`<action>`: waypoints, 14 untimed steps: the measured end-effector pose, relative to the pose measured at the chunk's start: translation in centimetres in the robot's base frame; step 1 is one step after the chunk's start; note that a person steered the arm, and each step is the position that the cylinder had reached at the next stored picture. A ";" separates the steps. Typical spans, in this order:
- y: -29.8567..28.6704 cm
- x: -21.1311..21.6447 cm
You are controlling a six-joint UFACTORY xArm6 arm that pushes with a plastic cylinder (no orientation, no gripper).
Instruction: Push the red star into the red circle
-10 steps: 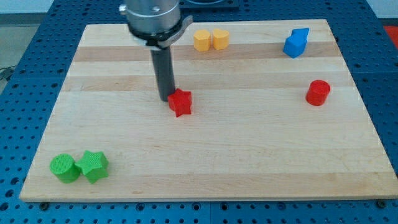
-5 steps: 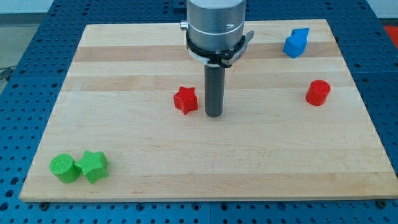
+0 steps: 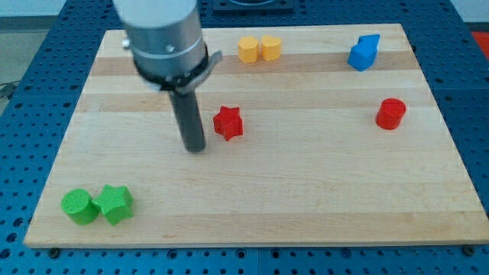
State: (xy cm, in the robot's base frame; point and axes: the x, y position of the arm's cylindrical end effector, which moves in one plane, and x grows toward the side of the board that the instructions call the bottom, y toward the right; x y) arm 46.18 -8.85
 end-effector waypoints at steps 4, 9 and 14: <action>7.1 -3.5; 6.3 -3.5; 18.1 0.6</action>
State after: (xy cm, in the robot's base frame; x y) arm 46.74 9.27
